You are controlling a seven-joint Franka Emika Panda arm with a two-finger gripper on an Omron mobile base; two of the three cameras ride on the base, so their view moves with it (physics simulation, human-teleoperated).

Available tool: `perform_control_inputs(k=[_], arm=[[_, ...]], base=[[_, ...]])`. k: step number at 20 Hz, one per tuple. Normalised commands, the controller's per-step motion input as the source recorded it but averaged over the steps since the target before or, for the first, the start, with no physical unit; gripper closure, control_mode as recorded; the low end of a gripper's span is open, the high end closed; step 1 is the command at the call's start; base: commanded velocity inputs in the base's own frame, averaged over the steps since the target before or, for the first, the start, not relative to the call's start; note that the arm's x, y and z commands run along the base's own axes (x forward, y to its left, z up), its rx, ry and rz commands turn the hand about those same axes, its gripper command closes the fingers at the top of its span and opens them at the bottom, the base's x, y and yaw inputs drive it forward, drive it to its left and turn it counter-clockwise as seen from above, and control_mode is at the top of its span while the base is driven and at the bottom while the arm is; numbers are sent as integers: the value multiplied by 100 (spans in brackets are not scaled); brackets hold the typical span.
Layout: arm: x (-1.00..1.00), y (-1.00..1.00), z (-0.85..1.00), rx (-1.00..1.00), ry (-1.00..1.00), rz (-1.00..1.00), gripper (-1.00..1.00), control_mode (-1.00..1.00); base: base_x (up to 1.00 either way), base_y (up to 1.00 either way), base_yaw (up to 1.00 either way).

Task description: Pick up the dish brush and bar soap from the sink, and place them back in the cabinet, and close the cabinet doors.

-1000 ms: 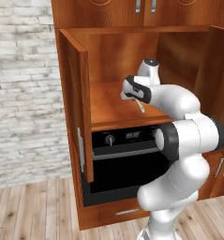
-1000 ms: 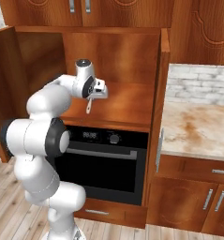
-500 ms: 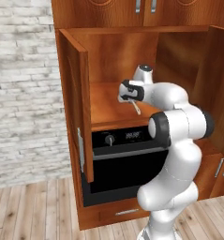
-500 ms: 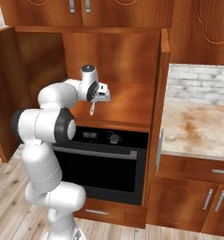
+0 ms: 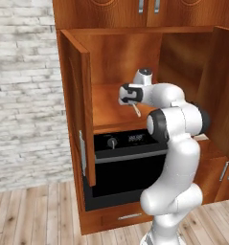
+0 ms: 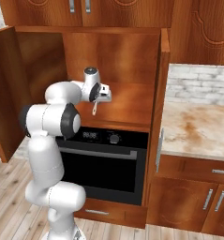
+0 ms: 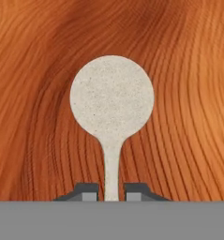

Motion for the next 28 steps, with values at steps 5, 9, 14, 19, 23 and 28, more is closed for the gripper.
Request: perform_control_inputs(k=[5, 9, 14, 19, 23, 28], arm=[[41, 1, -22, 0, 0, 0, 100, -100], [42, 0, -24, 0, 0, 0, 100, -100], [43, 0, -21, 0, 0, 0, 100, -100], [41, 0, -18, 0, 0, 0, 100, -100], [29, 0, -8, 0, 1, 0, 100, -100], [4, 0, 0, 0, 2, 0, -100, -100]], base=[[0, 0, 0], [0, 0, 0], [0, 0, 0], [0, 0, 0], [0, 0, 0], [0, 0, 0]])
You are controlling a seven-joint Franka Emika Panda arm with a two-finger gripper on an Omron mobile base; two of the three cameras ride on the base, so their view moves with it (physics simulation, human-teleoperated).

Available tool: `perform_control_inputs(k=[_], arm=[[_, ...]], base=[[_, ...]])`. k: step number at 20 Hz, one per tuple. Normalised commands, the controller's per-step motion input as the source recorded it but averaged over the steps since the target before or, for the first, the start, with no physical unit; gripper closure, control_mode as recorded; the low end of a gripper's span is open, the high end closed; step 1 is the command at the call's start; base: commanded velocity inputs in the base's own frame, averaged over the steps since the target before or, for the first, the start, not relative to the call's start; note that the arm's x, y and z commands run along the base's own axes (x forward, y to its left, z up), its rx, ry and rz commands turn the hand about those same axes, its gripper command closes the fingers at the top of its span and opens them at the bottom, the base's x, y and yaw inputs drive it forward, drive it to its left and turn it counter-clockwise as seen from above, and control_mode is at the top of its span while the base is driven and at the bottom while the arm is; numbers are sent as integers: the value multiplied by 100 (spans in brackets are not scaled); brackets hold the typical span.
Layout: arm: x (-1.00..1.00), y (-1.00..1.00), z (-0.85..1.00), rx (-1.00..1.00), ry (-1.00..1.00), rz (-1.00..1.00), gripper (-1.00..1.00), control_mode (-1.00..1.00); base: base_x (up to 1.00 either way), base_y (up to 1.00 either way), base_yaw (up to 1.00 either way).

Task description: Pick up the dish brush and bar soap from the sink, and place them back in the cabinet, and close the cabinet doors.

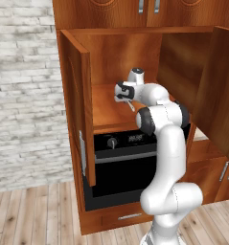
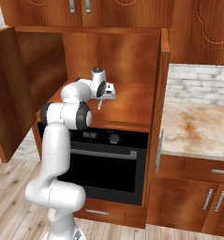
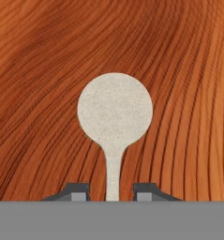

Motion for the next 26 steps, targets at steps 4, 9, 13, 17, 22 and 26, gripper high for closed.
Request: perform_control_inputs(k=[4, 9, 13, 17, 22, 26], arm=[[0, 0, 0, 0, 0, 0, -100, -100], [0, 0, -2, 0, 0, 0, -100, -100], [-9, 0, -6, 0, -3, 0, -100, -100], [-36, -1, 0, 0, -4, 0, -100, -100], [-49, -1, 0, 0, -3, 0, -100, -100], [-66, -7, 0, 0, -1, 0, -100, -100]], base=[[0, 0, 0], [0, 0, 0], [0, 0, 0], [0, 0, 0], [0, 0, 0], [0, 0, 0]])
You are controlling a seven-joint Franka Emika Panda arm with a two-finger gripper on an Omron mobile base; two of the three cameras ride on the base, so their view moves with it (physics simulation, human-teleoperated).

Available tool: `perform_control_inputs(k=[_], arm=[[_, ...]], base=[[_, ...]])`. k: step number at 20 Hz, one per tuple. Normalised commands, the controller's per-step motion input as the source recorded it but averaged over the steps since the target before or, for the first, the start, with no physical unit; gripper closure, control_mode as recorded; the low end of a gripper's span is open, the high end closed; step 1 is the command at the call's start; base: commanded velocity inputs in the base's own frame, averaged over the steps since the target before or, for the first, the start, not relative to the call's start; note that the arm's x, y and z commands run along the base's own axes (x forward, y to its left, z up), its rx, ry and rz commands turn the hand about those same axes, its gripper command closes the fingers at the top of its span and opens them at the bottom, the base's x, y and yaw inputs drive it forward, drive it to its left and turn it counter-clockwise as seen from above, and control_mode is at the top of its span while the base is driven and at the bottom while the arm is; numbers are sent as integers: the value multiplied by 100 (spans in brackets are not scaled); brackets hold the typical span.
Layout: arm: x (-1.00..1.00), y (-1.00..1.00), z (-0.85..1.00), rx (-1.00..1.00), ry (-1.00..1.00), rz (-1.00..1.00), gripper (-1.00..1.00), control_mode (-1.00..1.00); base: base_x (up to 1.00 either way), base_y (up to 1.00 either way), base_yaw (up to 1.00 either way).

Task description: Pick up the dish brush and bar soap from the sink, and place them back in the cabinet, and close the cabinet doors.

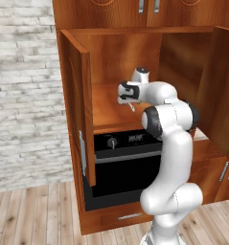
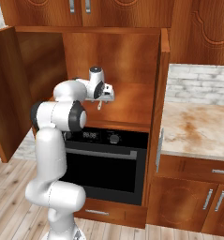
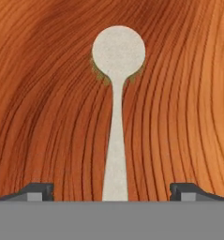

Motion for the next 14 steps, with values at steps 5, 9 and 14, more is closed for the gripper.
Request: perform_control_inputs(k=[5, 9, 14], arm=[[-83, -20, 3, 0, -4, 0, -100, -100], [-81, -32, 0, 0, -4, 0, -100, -100], [-99, -29, 9, 0, -3, 0, -100, -100]], base=[[0, 0, 0], [0, 0, 0], [0, 0, 0]])
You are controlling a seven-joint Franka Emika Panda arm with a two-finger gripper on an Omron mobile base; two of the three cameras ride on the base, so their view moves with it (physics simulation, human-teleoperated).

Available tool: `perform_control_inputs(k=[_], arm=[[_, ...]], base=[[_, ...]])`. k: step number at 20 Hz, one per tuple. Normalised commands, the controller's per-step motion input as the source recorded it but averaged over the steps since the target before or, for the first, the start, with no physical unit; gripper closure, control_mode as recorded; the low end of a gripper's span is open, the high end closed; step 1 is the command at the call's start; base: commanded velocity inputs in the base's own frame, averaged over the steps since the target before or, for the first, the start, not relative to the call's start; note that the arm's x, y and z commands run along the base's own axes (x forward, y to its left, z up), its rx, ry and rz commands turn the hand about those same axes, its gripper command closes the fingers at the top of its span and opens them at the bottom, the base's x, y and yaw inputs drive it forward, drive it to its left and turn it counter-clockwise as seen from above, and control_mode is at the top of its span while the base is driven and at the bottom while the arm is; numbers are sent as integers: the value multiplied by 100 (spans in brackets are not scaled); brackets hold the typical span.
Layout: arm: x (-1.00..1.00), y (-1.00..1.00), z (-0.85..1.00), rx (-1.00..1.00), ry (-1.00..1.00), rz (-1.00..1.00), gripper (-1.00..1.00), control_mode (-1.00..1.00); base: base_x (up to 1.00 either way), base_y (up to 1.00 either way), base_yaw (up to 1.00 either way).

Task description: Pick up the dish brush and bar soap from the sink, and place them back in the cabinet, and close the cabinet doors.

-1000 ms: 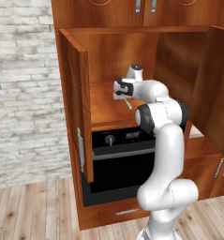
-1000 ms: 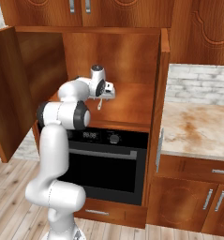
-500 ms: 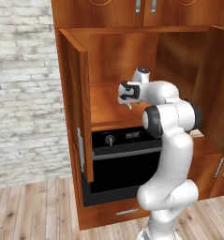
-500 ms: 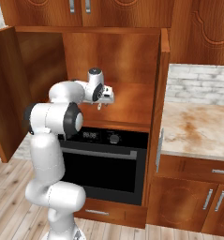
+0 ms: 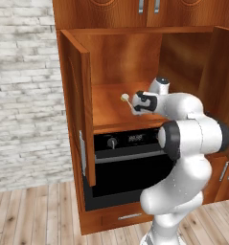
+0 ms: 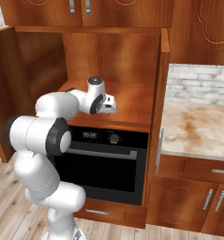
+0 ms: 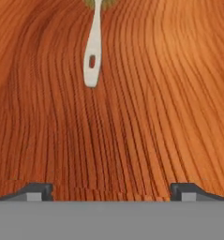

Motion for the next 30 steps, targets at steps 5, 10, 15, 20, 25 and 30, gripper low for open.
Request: perform_control_inputs(k=[5, 10, 15, 20, 25, 30], arm=[[-99, -17, 34, 0, 0, -1, -100, -100], [-97, 0, 52, 0, 0, -1, -100, -100], [-94, 0, 61, 0, 0, -3, -100, -100], [-99, 0, 33, 0, 1, -5, -100, -100], [-97, 4, 33, 0, 3, -8, -100, -100], [-86, 7, 35, 0, 2, -3, -100, -100]], base=[[0, 0, 0], [0, 0, 0], [0, 0, 0], [0, 0, 0], [0, 0, 0], [0, 0, 0]])
